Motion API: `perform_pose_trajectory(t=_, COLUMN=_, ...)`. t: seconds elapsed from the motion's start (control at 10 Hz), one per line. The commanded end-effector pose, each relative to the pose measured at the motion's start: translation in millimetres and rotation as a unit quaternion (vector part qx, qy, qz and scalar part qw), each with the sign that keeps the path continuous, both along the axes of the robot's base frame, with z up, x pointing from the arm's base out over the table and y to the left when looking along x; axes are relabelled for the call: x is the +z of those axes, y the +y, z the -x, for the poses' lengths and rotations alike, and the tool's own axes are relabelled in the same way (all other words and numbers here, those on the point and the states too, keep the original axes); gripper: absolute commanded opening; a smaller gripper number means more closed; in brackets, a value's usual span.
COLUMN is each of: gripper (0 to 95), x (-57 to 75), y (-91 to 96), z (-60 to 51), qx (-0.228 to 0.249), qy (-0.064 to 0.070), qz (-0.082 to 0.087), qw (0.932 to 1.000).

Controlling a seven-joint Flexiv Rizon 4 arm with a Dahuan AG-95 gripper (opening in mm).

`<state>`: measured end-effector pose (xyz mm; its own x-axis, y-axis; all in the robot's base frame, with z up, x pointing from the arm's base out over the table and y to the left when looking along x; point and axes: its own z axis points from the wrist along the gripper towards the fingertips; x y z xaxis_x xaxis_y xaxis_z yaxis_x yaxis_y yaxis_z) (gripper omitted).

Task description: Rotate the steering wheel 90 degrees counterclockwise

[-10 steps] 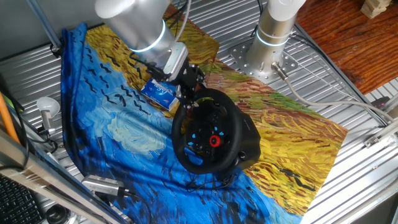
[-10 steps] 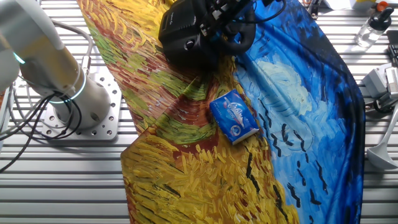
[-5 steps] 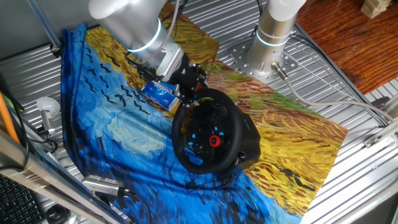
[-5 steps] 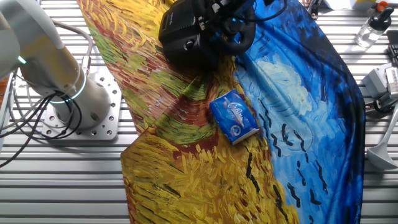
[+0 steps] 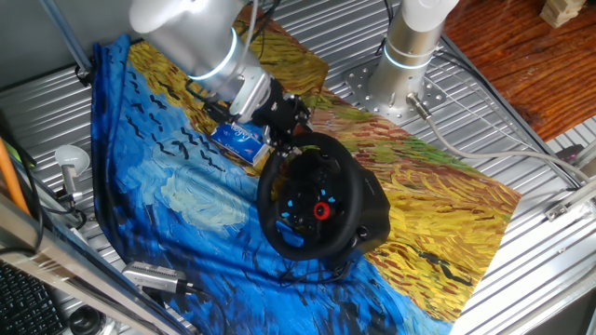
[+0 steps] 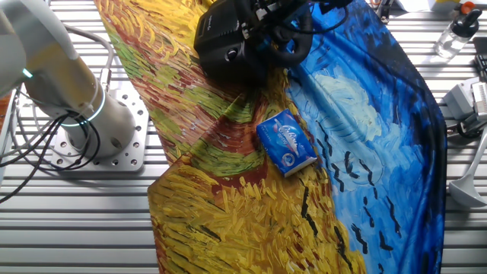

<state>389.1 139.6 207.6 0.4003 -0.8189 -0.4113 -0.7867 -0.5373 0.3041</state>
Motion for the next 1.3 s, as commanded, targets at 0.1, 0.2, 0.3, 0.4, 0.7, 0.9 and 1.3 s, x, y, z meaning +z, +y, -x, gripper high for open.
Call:
perform_pose_trajectory(t=0.1, gripper=38.0, x=-4.8, y=0.4, z=1.0, qx=0.002, qy=0.014, qz=-0.005, qw=0.9999)
perform_pose_trajectory(t=0.2, gripper=38.0, x=-5.2, y=0.1, z=1.6, qx=0.003, qy=0.016, qz=-0.005, qw=0.9999)
perform_pose_trajectory(t=0.3, gripper=38.0, x=-5.6, y=0.9, z=1.2, qx=0.005, qy=0.016, qz=-0.007, qw=0.9998)
perform_pose_trajectory(t=0.4, gripper=38.0, x=-6.1, y=1.9, z=0.7, qx=0.008, qy=0.015, qz=-0.007, qw=0.9998)
perform_pose_trajectory(t=0.7, gripper=38.0, x=-6.6, y=2.3, z=0.7, qx=0.007, qy=0.015, qz=-0.005, qw=0.9998)
perform_pose_trajectory(t=0.9, gripper=38.0, x=-6.5, y=2.5, z=0.7, qx=0.006, qy=0.015, qz=-0.003, qw=0.9999)
perform_pose_trajectory(t=1.3, gripper=19.0, x=-6.6, y=2.4, z=1.0, qx=0.004, qy=0.015, qz=-0.001, qw=0.9999)
